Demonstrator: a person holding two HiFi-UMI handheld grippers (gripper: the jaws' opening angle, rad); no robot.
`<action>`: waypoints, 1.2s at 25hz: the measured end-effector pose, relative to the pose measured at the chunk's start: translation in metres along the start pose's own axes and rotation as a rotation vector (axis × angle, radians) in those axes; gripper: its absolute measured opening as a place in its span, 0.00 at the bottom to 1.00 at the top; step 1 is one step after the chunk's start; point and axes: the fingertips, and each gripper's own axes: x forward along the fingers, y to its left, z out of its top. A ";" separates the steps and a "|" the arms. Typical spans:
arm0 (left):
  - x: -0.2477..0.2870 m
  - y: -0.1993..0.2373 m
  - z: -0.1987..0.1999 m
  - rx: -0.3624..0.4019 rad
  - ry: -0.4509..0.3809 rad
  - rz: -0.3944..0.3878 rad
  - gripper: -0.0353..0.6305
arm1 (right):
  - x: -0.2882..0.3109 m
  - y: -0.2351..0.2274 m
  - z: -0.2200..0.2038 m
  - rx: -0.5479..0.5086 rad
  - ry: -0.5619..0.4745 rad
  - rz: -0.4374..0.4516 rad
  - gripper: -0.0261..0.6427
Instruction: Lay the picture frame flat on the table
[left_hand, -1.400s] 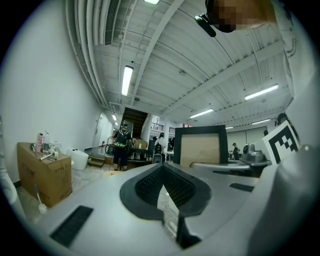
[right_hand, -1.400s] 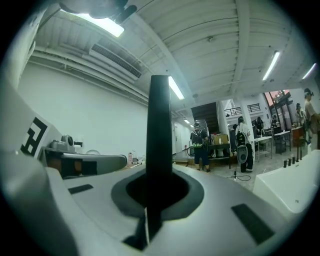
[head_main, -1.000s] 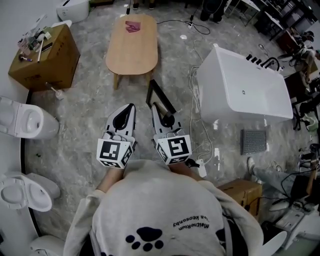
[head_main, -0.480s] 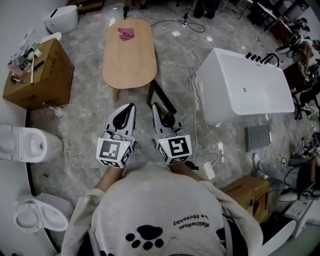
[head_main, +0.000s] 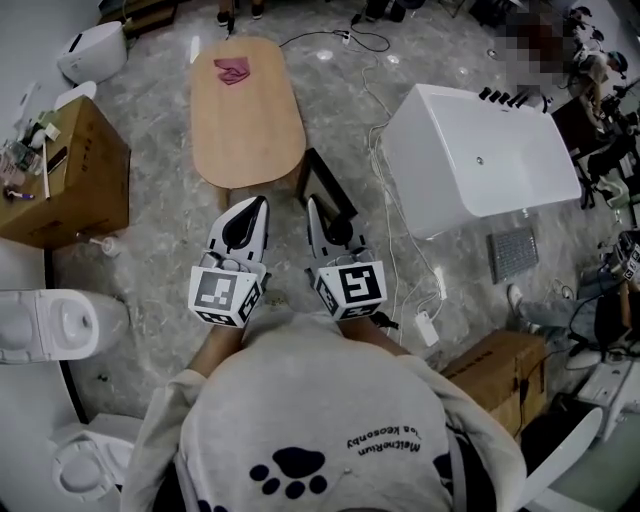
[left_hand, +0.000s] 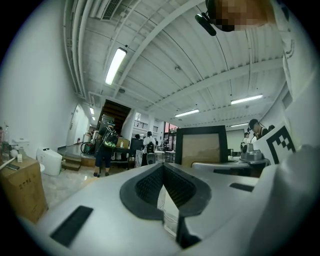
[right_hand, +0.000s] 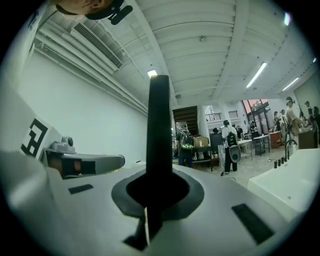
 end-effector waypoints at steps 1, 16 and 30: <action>0.000 0.005 0.000 -0.005 -0.003 0.001 0.07 | 0.003 0.002 0.000 -0.004 0.001 -0.002 0.07; -0.024 0.050 -0.011 -0.093 -0.014 0.091 0.07 | 0.035 0.032 -0.002 -0.048 0.048 0.063 0.07; -0.021 0.110 -0.020 -0.098 -0.019 0.236 0.07 | 0.101 0.051 -0.016 -0.039 0.056 0.203 0.07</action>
